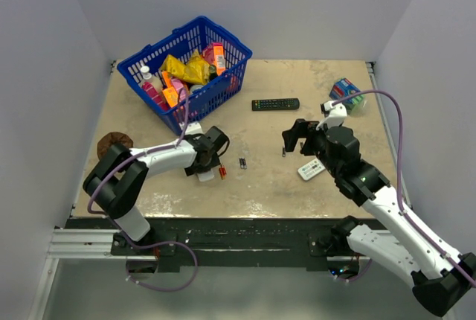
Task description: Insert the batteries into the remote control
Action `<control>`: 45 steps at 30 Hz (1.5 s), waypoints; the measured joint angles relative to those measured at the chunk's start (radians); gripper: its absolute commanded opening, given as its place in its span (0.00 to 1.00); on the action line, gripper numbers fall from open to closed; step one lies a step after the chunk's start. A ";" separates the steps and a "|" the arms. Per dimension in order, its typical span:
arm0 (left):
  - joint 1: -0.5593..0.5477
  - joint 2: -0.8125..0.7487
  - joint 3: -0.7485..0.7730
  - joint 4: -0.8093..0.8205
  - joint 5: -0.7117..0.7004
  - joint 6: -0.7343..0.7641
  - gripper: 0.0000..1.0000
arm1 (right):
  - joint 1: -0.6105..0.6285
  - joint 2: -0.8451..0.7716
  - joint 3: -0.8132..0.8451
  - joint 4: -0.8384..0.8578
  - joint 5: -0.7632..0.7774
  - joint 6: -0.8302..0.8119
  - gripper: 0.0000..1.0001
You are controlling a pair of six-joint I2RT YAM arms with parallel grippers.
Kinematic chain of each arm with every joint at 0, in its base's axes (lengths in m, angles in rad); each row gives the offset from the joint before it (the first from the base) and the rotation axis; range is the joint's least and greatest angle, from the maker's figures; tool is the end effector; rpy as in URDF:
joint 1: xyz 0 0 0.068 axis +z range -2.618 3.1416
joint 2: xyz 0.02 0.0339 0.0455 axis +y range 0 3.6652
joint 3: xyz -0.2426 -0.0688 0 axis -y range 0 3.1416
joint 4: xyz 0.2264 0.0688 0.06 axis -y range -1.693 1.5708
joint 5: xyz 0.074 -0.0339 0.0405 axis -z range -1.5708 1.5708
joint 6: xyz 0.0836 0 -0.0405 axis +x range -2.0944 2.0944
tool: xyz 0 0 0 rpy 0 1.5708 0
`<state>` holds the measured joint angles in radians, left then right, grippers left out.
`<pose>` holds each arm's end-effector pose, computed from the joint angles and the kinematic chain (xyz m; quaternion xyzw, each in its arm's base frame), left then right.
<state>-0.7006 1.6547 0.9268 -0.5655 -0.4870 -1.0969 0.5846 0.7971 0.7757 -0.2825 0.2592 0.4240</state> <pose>0.2467 -0.1569 0.1072 -0.2219 0.9358 0.0437 0.2704 0.2001 0.1068 0.2959 0.0121 0.8028 0.1924 0.5642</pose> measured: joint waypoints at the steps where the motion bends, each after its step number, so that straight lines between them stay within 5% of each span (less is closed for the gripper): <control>1: 0.007 -0.003 -0.004 0.001 0.000 0.001 0.73 | 0.000 0.000 -0.001 0.000 0.000 0.002 0.98; 15: 0.074 -0.022 -0.026 0.026 0.012 0.066 0.72 | 0.000 0.001 -0.010 0.007 0.000 0.022 0.98; 28: 0.085 -0.084 -0.089 0.092 0.054 0.098 0.48 | 0.000 0.034 -0.010 0.027 -0.026 0.020 0.98; 36: 0.085 -0.434 -0.241 0.241 0.104 0.167 0.28 | 0.000 0.054 -0.010 0.099 -0.150 -0.009 0.98; 45: 0.096 -0.812 -0.476 0.768 0.304 0.323 0.28 | 0.000 0.106 -0.010 0.233 -0.419 -0.051 0.98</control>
<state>-0.6048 0.8425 0.4507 0.2028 -0.1829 -0.7738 0.5846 0.9035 0.7658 -0.0498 -0.1596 0.3733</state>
